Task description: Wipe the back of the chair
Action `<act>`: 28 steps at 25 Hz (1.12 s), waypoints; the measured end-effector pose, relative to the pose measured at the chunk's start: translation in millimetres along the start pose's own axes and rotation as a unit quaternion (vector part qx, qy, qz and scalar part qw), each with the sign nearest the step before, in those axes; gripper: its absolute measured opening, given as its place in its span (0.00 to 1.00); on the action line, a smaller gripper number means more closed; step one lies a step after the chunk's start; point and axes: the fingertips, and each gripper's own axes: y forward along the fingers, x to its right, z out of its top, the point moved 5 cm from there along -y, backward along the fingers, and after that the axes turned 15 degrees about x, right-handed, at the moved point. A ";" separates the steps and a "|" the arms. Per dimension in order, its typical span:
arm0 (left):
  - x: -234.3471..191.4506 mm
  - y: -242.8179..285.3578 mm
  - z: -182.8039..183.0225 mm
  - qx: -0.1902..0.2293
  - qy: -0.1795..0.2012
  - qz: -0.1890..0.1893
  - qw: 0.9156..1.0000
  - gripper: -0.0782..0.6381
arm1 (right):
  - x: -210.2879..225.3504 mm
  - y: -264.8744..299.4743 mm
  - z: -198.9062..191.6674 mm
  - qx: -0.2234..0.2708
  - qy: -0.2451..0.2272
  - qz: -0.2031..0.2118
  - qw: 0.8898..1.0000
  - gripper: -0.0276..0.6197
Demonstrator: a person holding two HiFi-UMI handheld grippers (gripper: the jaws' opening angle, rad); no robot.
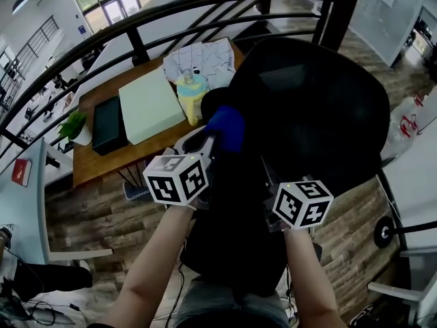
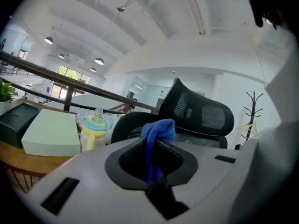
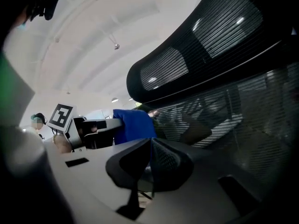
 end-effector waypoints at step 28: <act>249.4 33.8 -129.0 -0.138 -0.025 -0.275 0.951 0.19 | 112.6 -219.5 31.1 0.090 0.021 -0.230 0.969 0.09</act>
